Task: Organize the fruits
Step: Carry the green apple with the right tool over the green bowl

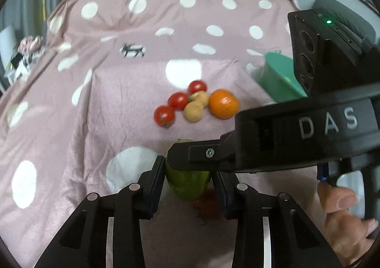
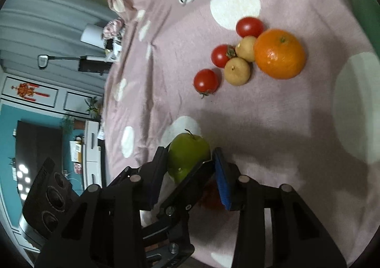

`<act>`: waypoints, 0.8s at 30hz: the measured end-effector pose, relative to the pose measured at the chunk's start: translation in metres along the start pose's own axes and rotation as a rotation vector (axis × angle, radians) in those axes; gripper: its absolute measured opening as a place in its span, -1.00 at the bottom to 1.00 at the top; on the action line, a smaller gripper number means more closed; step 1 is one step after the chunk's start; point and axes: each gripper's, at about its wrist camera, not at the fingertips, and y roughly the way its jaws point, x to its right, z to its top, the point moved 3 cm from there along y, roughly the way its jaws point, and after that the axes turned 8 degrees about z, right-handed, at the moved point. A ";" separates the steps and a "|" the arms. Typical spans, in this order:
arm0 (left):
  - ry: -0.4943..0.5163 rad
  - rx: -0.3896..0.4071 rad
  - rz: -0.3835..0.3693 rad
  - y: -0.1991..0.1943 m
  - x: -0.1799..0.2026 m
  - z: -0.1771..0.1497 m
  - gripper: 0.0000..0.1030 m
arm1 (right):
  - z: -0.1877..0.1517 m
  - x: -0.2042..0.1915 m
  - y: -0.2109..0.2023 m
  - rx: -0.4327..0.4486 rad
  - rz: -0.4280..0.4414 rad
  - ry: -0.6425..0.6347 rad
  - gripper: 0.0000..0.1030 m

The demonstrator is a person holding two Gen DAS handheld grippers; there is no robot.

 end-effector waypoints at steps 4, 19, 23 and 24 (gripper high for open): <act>0.003 0.037 -0.070 -0.013 0.016 0.011 -0.24 | -0.001 0.000 -0.032 0.060 0.036 -0.014 -0.24; 0.169 0.078 -0.257 -0.005 0.155 0.080 -0.24 | 0.010 0.063 -0.186 0.409 0.050 0.081 -0.24; 0.165 0.039 -0.304 0.015 0.186 0.082 -0.24 | 0.008 0.095 -0.208 0.450 0.036 0.157 -0.24; 0.158 0.036 -0.309 0.016 0.190 0.081 -0.24 | 0.007 0.097 -0.214 0.462 0.023 0.152 -0.24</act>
